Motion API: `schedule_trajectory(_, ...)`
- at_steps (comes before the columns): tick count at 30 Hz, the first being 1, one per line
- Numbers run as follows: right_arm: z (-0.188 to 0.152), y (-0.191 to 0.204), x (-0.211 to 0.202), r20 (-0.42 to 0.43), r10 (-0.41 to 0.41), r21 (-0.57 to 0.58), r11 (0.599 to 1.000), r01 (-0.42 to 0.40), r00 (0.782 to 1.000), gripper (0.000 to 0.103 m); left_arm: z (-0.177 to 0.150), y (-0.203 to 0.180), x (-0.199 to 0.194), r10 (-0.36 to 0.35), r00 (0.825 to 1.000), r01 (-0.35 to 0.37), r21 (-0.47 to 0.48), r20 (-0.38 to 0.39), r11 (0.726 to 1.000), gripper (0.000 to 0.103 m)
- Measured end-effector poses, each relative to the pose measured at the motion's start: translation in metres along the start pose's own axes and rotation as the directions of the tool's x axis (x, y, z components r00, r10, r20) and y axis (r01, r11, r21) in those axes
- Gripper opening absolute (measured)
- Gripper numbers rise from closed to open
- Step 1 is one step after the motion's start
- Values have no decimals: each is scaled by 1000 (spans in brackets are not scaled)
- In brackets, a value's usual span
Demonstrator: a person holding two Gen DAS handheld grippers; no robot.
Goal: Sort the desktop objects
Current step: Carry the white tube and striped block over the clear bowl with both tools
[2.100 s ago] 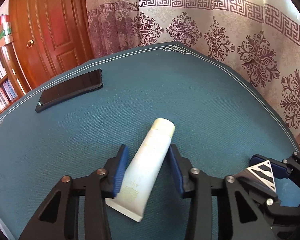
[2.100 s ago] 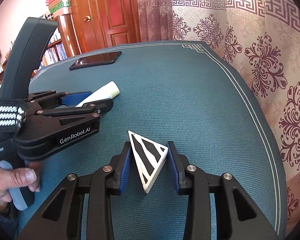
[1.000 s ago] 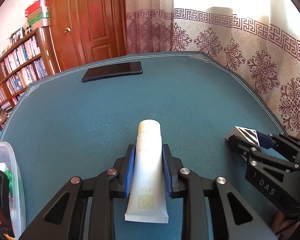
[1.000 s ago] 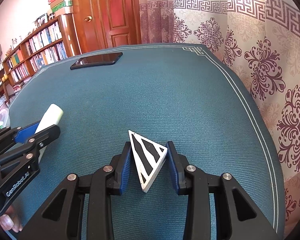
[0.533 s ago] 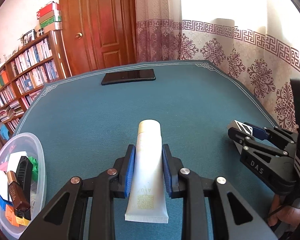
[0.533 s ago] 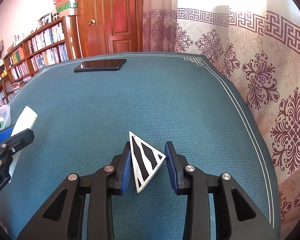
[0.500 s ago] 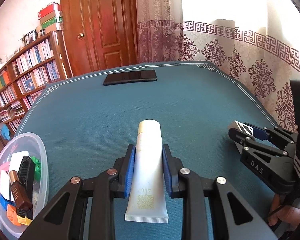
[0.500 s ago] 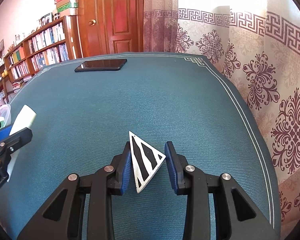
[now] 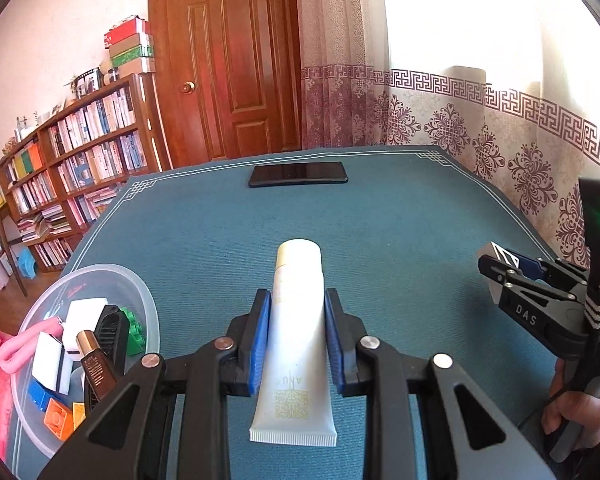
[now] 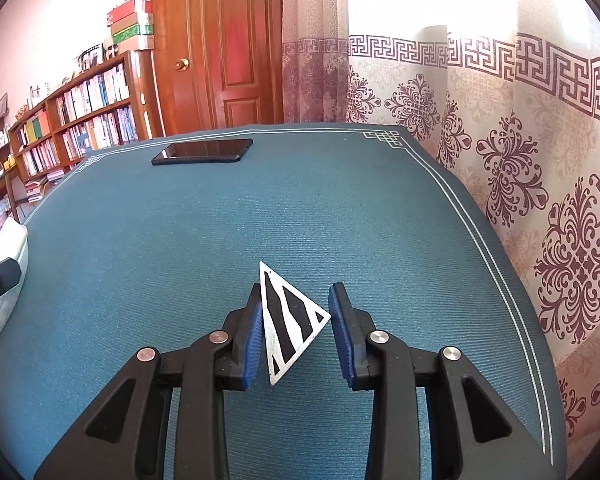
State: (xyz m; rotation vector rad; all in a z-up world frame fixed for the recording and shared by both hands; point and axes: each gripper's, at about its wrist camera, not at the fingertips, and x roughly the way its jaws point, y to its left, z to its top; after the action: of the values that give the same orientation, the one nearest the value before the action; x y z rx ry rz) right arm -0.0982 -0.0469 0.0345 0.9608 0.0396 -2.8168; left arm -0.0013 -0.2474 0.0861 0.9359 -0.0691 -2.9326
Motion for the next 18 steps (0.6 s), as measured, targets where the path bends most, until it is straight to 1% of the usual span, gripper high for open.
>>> schedule_trajectory(9, -2, -9, -7, 16, -30, 59, 998, 29, 999, 34, 0, 33, -23, 14, 999, -11, -61, 49, 998, 29)
schedule_trajectory(14, -6, 1, -14, 14, -14, 57, 998, 13, 1000, 34, 0, 59, -33, 42, 996, -33, -108, 75, 994, 29)
schedule_trajectory(18, -7, 15, -21, 22, 8, 50, 999, -9, 1000, 34, -4, 82, -35, 75, 994, -64, -141, 75, 988, 29)
